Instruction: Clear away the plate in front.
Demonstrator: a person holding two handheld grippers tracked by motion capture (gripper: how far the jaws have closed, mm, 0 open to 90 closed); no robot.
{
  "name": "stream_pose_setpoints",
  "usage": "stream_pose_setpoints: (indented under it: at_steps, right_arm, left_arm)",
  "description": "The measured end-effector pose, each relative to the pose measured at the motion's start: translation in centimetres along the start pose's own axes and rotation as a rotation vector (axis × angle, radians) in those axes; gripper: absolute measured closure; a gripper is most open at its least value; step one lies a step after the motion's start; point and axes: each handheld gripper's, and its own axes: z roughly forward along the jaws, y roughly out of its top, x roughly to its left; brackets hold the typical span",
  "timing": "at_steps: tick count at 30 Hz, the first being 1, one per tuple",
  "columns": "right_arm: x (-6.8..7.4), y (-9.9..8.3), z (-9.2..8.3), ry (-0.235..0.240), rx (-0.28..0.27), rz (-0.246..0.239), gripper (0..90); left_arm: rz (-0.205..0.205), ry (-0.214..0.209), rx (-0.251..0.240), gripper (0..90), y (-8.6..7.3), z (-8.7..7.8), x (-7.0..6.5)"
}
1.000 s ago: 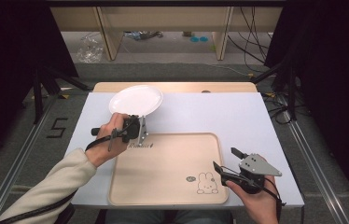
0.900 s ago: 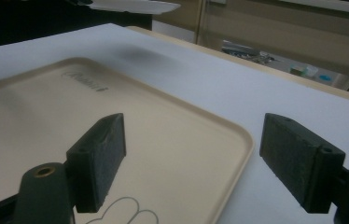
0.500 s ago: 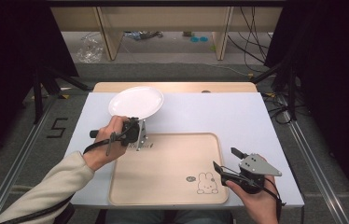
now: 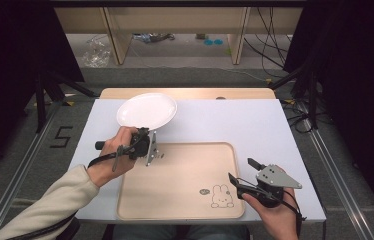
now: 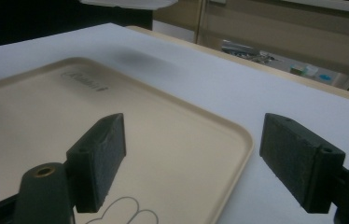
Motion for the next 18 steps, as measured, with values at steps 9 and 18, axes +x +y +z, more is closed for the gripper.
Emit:
stream_pose_setpoints:
  at_steps: [9,18]
  right_arm:
    - [0.0,0.0,-0.1,0.003,0.005,0.005,23.6]
    - [0.0,0.0,0.0,-0.003,-0.003,-0.006,23.6]
  left_arm:
    - [0.020,0.015,-0.009,87.4,0.2,-1.0,-0.3]
    - [0.035,0.021,-0.016,87.4,0.5,-2.0,-0.6]
